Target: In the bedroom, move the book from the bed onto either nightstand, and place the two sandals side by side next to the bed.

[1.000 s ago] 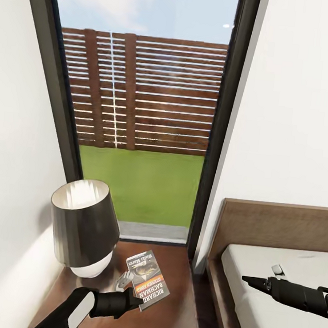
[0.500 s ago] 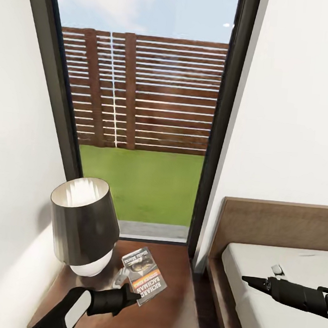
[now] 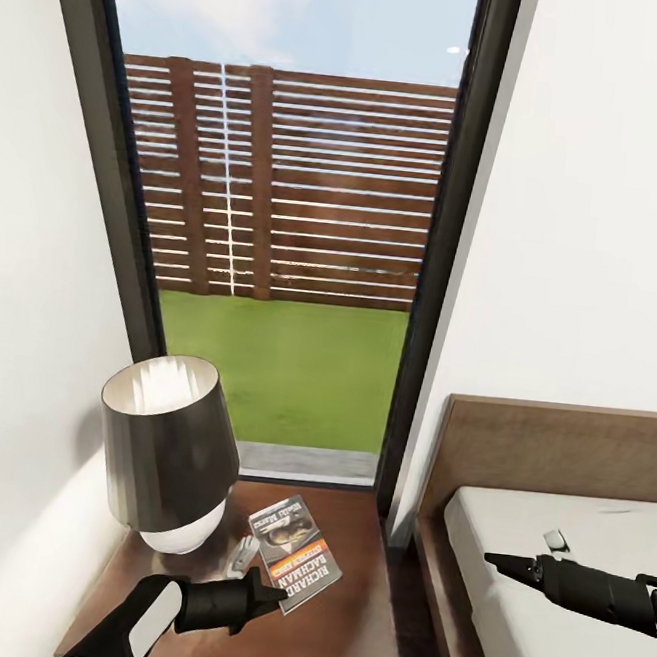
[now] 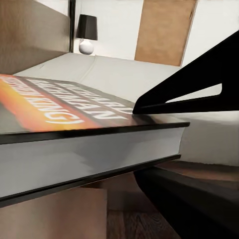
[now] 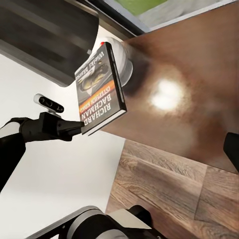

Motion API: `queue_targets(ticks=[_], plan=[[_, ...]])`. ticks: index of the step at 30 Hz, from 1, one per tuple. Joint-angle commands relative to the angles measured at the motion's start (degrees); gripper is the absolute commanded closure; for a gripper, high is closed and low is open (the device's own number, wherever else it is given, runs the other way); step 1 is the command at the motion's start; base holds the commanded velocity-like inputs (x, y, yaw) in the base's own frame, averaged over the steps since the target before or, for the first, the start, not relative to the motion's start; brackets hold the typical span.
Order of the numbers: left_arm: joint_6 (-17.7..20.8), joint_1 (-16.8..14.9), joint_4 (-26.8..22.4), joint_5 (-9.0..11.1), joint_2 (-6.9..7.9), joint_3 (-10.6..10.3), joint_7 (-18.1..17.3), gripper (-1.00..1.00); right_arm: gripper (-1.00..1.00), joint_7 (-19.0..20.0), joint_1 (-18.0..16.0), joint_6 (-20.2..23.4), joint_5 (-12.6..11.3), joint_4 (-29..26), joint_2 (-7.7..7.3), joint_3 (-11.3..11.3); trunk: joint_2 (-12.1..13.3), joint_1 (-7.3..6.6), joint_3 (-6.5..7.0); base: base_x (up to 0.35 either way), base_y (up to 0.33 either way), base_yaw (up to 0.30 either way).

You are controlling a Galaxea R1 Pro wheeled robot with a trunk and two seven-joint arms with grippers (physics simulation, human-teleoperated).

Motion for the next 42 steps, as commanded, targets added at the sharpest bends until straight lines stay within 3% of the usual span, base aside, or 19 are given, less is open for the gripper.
queue_targets(ticks=[1,16,22,29,42], plan=[[0.3,0.0,0.0,0.2,0.01,0.0,0.0,1.0,-1.0,0.1,0.0,0.3,-0.1,0.0,-0.01,0.0,0.0,0.0,-0.06,0.0,0.0,0.0],[0.5,0.0,0.2,0.4,0.4,0.3,-0.4,1.0,-1.0,0.1,0.0,0.3,-0.1,0.0,-0.01,0.0,0.0,0.0,-0.06,0.0,0.0,0.0],[1.4,0.1,0.3,0.3,0.94,1.7,-6.1,1.0,-1.0,0.1,0.0,0.3,-0.1,0.0,-0.01,0.0,0.0,0.0,-0.06,0.0,0.0,0.0],[1.9,0.1,0.5,0.3,0.92,1.8,-6.8,1.0,-1.0,0.1,0.0,0.3,-0.1,0.0,-0.01,0.0,0.0,0.0,-0.06,0.0,0.0,0.0],[1.7,0.1,0.6,0.1,0.88,1.8,-6.5,1.0,-1.0,0.1,0.0,0.3,-0.1,0.0,-0.01,0.0,-5.2,2.85,-2.39,0.0,0.0,0.0]])
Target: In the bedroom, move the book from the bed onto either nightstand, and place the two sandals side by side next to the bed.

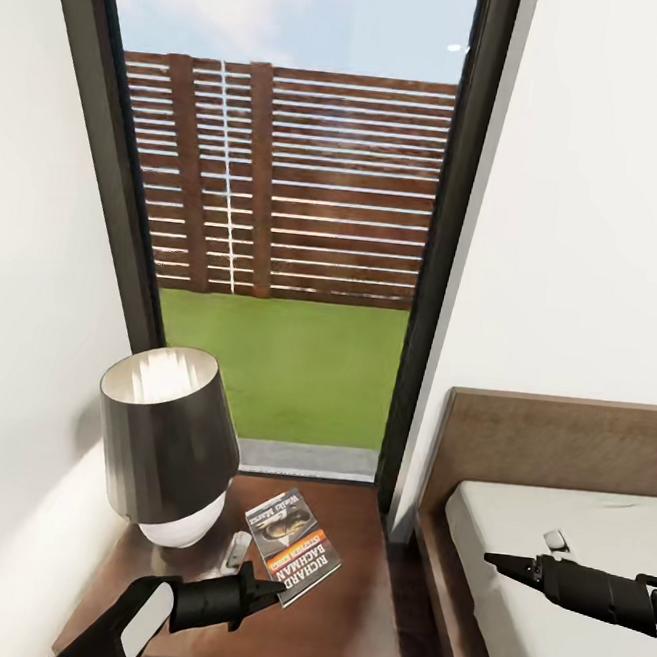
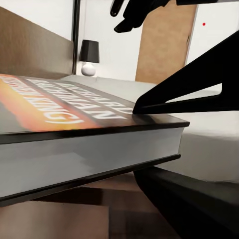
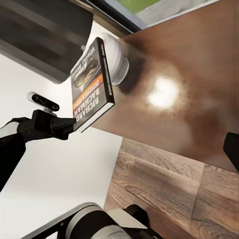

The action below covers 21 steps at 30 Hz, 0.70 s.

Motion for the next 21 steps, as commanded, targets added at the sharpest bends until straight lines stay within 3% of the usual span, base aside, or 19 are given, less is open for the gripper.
queue_targets(ticks=[1,21], plan=[[0.3,0.0,0.0,0.1,-0.03,0.2,-0.1,1.0,-1.0,0.1,0.0,0.3,-0.1,0.0,-0.01,0.0,-0.4,0.22,-0.24,0.0,0.0,0.0],[0.3,0.0,0.0,0.1,-0.03,0.2,0.1,1.0,-1.0,0.2,0.0,0.3,-0.2,0.0,-0.1,-0.1,-8.5,4.61,-3.83,0.0,0.0,0.0]])
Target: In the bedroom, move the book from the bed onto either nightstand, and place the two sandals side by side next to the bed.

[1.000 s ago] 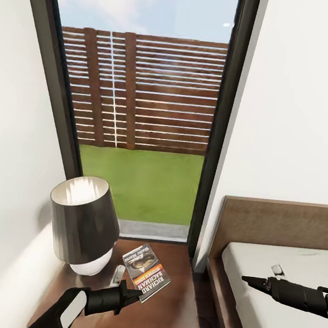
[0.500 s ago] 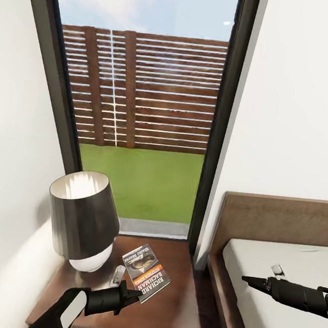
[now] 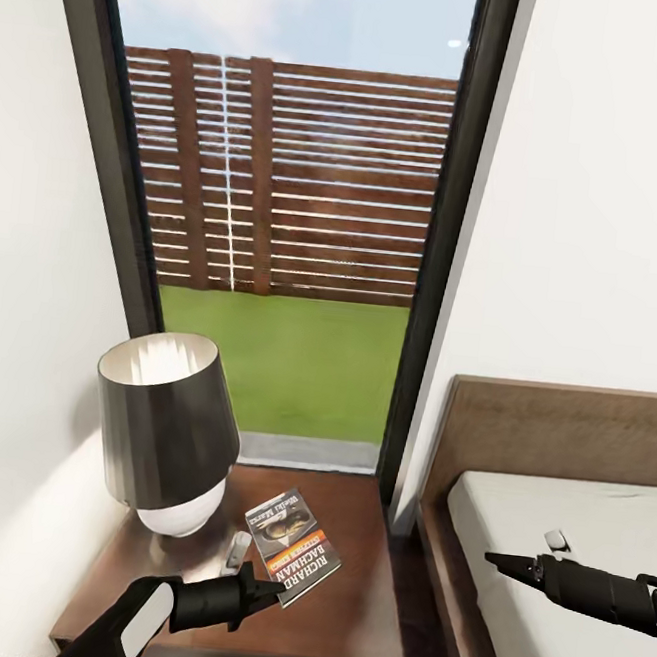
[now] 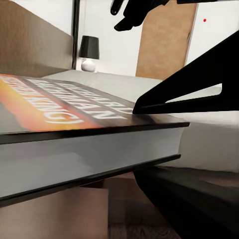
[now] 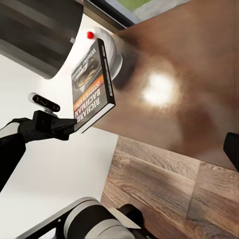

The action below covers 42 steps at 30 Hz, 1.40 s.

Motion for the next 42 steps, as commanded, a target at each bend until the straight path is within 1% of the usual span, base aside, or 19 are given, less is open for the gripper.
queue_targets(ticks=[1,30,38,42], plan=[[0.3,0.0,0.0,0.2,-0.03,0.2,-0.1,1.0,-1.0,0.1,0.0,0.3,-0.1,0.0,-0.01,0.0,-0.4,0.22,-0.24,0.0,0.0,0.0],[0.3,0.0,0.0,0.2,-0.03,0.2,0.0,1.0,-1.0,0.0,0.0,0.3,-0.1,0.0,0.02,0.1,-12.1,6.59,-5.45,0.0,0.0,0.0],[0.3,0.0,0.0,0.2,-0.03,0.2,0.0,1.0,-1.0,0.0,0.0,0.3,-0.1,0.0,0.06,0.1,-12.1,6.59,-5.45,0.001,0.0,0.0],[0.2,0.0,0.0,0.1,-0.03,0.2,0.0,1.0,-1.0,0.0,0.0,0.3,-0.1,0.0,0.07,0.1,-12.1,6.59,-5.45,0.164,0.0,0.0]])
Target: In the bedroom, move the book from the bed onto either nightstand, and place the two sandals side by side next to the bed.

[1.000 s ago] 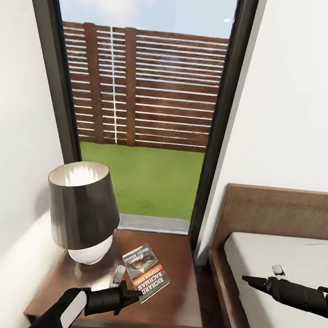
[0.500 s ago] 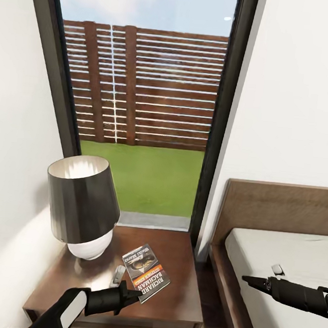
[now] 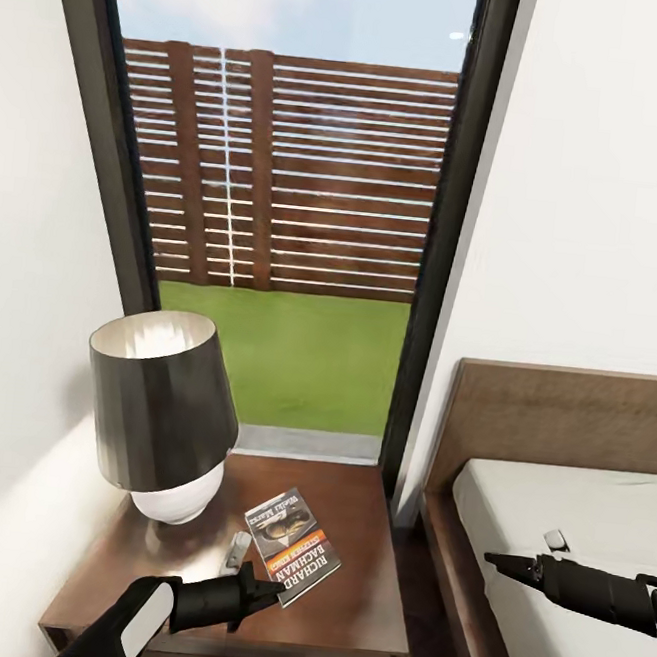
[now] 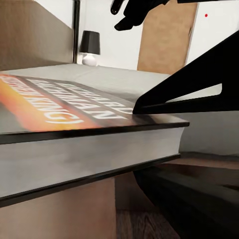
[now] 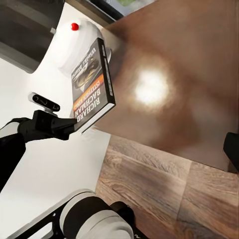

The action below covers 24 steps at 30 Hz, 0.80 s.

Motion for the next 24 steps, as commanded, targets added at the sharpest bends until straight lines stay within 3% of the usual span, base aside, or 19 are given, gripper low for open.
queue_targets(ticks=[1,9,18,24], plan=[[0.3,0.0,0.0,0.1,-0.03,0.2,-0.1,1.0,-1.0,0.1,0.0,0.3,-0.1,0.0,-0.01,0.0,0.0,0.02,-0.06,0.248,0.0,0.0],[0.2,0.0,0.0,0.1,-0.03,0.1,-0.1,1.0,-1.0,0.1,0.0,0.3,-0.1,0.0,-0.01,0.0,0.0,0.02,-0.06,0.089,0.0,0.0],[0.2,0.0,0.0,0.0,-0.06,0.1,0.0,1.0,-1.0,0.1,0.0,0.3,-0.1,0.0,-0.01,0.0,0.0,0.02,-0.06,0.262,0.0,0.0],[0.2,0.0,0.0,0.0,-0.2,0.1,-0.1,1.0,-1.0,0.0,0.0,0.3,-0.1,0.0,-0.01,0.0,0.0,0.02,-0.06,0.026,0.0,0.0]])
